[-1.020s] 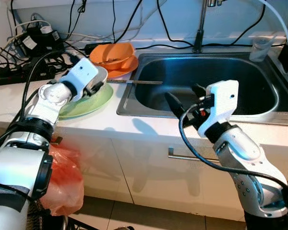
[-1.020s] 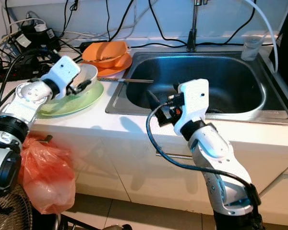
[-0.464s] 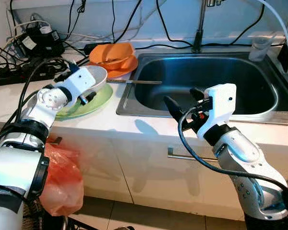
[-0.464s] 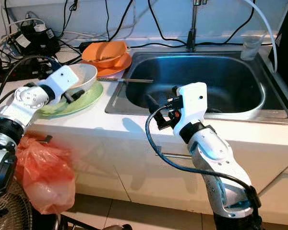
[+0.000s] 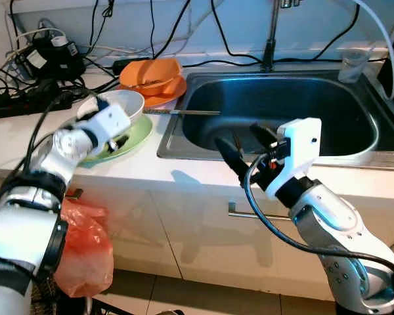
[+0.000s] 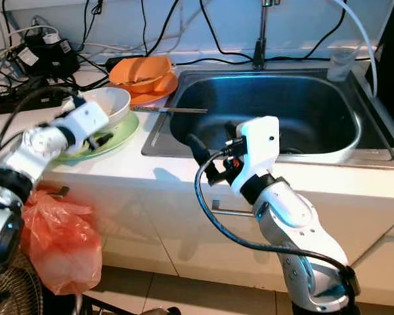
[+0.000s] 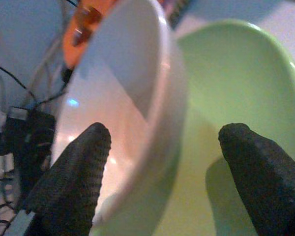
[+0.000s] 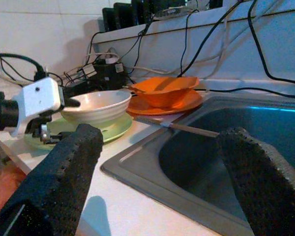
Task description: Kitchen organization
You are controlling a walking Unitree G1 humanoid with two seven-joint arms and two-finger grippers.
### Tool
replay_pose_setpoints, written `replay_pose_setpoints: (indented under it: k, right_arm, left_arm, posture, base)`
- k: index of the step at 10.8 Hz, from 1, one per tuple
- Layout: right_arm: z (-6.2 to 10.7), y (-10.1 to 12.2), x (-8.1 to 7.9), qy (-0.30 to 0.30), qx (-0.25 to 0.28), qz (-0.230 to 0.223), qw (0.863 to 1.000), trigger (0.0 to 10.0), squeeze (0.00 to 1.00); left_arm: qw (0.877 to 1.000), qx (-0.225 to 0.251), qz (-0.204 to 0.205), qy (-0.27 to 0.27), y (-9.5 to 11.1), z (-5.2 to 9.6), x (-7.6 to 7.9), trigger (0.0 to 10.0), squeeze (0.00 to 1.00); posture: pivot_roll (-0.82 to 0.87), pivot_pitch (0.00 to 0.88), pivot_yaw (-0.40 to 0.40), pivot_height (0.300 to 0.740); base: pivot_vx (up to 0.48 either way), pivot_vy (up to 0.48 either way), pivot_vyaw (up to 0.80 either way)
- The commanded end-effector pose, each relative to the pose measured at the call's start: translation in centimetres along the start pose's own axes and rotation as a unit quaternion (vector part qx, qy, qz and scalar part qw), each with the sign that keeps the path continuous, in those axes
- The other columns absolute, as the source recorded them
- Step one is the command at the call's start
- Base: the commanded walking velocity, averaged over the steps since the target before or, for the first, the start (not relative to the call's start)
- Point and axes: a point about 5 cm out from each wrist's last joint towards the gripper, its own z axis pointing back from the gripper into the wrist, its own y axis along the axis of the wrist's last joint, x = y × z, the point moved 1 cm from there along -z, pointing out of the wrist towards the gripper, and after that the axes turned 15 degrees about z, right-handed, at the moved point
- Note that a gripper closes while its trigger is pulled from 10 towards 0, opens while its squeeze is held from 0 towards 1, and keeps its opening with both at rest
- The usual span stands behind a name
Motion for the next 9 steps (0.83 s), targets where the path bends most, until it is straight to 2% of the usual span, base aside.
replay_pose_setpoints:
  k: [1,5,9]
  right_arm:
    - [0.11,0.27,-0.50,0.010,0.002,-0.004,1.000,10.0,0.00]
    - [0.27,0.27,-0.69,0.011,-0.002,-0.009,1.000,10.0,0.00]
    - [0.28,0.28,-0.59,0.007,-0.004,-0.009,1.000,10.0,0.00]
  left_arm:
    - [1.000,-0.019,-0.008,-0.003,-0.75,0.23,-0.18,0.0,0.00]
    - [0.999,-0.034,-0.021,0.003,-1.52,0.45,-0.34,0.0,0.00]
    - [0.999,-0.030,-0.025,0.023,-1.32,0.55,-0.90,0.0,0.00]
  posture:
    - [-0.15,0.000,0.170,0.740]
    - [-0.15,0.000,0.172,0.740]
    - [-0.15,0.000,0.172,0.740]
  base:
    - [0.000,0.000,0.00]
    - [0.000,0.000,0.00]
    - [0.000,0.000,0.00]
